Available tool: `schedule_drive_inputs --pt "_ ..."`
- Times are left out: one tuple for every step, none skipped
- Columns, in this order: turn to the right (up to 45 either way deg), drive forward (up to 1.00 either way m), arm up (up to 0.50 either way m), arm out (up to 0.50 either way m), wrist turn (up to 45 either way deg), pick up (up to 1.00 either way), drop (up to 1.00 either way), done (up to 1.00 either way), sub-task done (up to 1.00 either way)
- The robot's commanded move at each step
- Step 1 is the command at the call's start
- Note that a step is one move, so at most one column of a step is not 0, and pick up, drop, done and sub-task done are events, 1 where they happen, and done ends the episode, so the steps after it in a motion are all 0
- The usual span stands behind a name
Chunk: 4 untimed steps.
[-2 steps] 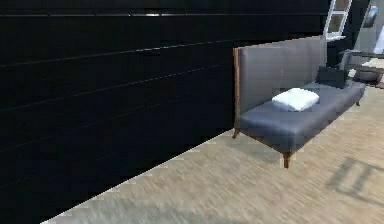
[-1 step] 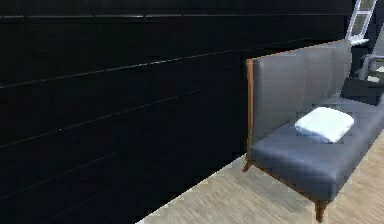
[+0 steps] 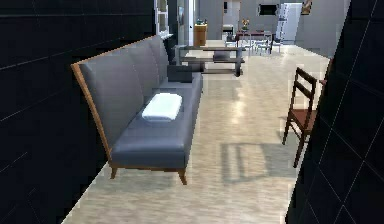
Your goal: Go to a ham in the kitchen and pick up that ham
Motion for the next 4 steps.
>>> schedule_drive_inputs --pt "6.0 0.0 0.0 0.0 0.0 0.0 0.0 0.0 0.0" --pt "0.0 0.8 0.0 0.0 0.0 0.0 0.0 0.0 0.0" --pt "9.0 0.0 0.0 0.0 0.0 0.0 0.0 0.0 0.0" --pt "0.0 0.65 0.0 0.0 0.0 0.0 0.0 0.0 0.0"
